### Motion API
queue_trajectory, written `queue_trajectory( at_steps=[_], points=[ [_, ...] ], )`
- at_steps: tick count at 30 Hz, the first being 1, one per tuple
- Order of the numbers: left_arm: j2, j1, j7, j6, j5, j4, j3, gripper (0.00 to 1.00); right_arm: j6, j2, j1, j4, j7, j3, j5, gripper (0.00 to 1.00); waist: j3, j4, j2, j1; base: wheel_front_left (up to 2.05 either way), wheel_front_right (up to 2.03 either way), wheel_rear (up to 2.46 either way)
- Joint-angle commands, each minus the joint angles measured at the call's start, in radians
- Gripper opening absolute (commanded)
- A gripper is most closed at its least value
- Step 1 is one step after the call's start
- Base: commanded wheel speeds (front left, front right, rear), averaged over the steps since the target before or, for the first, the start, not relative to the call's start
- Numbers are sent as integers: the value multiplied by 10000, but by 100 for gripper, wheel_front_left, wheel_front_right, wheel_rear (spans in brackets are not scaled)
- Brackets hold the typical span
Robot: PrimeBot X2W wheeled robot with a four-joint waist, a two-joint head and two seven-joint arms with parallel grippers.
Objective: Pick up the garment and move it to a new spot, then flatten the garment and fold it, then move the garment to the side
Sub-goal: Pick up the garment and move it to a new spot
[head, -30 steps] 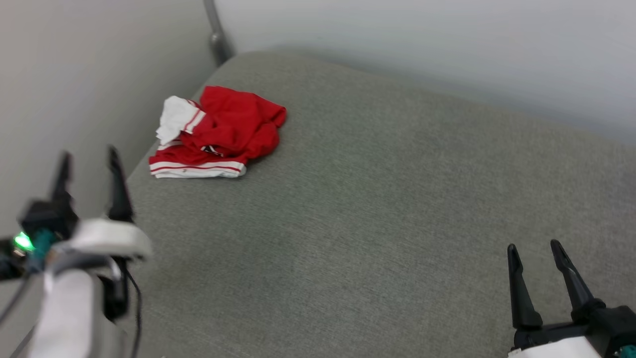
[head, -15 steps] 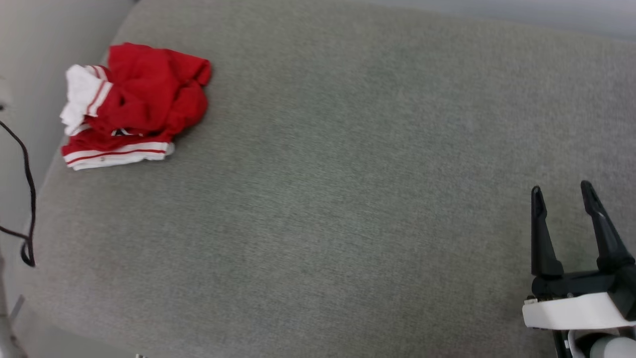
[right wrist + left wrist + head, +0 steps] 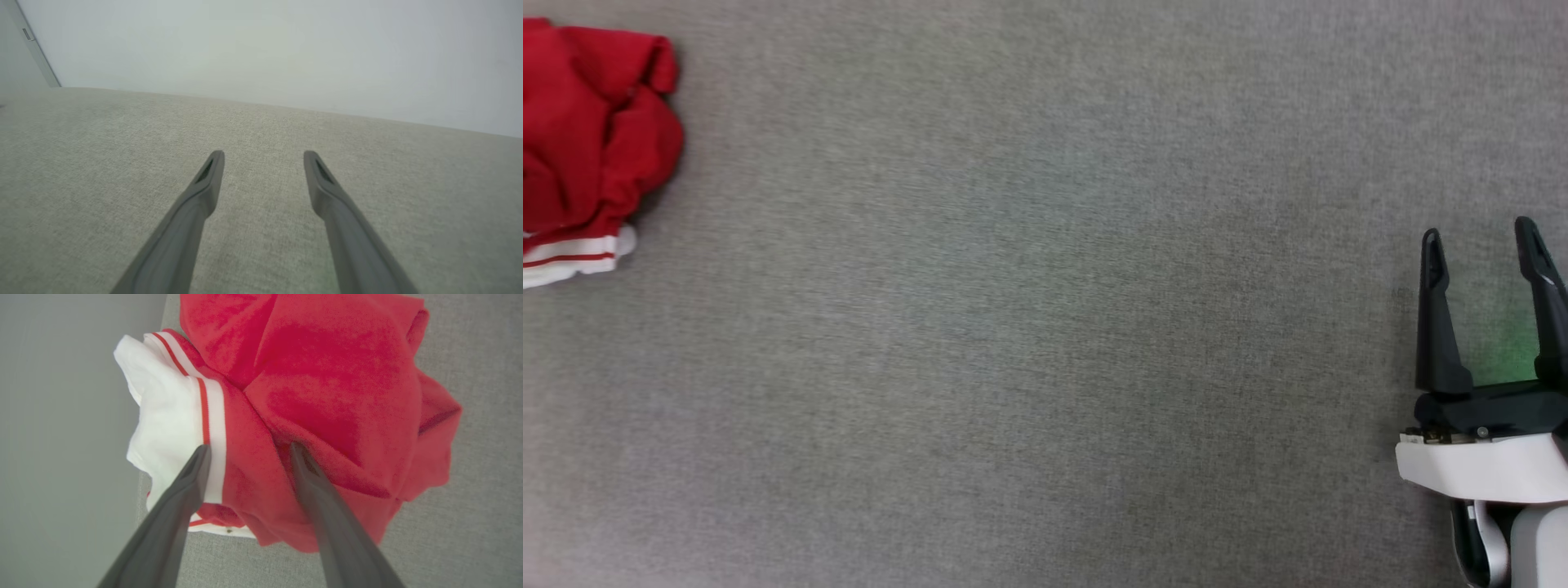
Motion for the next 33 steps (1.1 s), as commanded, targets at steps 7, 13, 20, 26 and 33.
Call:
queue_trajectory(
  at_steps=[7, 13, 20, 26, 33],
  points=[
    [403, 353, 844, 9, -1048, -230, -981, 100, -7, 6, -297, -147, -21, -53, -174, 100, 678, -246, 0, -2, 0, 0, 0],
    [225, 334, 785, 8, -1167, 78, -1741, 65, -7, 6, -423, -93, -19, 29, -212, 100, 888, -313, 0, -2, 0, 0, 0],
    [553, -198, 468, 8, -1103, 173, -2101, 0, -7, 6, -332, 83, -19, 117, -120, 100, 435, -270, 0, -2, 0, 0, 0],
    [1009, -651, -125, 9, -831, -340, -2532, 0, -7, 6, -132, 391, -21, 277, 149, 100, -645, -236, 0, -2, 0, 0, 0],
    [1497, -1560, -144, 9, -532, -1829, -3536, 0, -7, 6, 311, 782, -21, 377, 533, 100, -2092, -320, 0, -2, 0, 0, 0]
  ],
)
